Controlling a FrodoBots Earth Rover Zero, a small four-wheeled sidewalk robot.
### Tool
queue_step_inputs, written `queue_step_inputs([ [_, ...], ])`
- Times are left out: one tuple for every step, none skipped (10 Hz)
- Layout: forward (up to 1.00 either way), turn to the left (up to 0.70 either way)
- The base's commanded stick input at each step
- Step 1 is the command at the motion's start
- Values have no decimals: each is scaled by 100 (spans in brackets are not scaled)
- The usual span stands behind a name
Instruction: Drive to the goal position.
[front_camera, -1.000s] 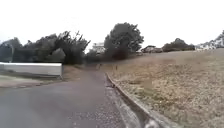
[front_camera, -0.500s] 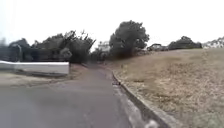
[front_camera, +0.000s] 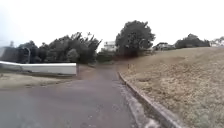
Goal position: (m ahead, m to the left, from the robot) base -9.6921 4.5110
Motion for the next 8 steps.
queue_step_inputs([
  [-45,0],
  [-45,0],
  [-45,23],
  [-45,25],
  [-45,27],
  [-45,27],
  [-45,27],
  [-27,11],
])
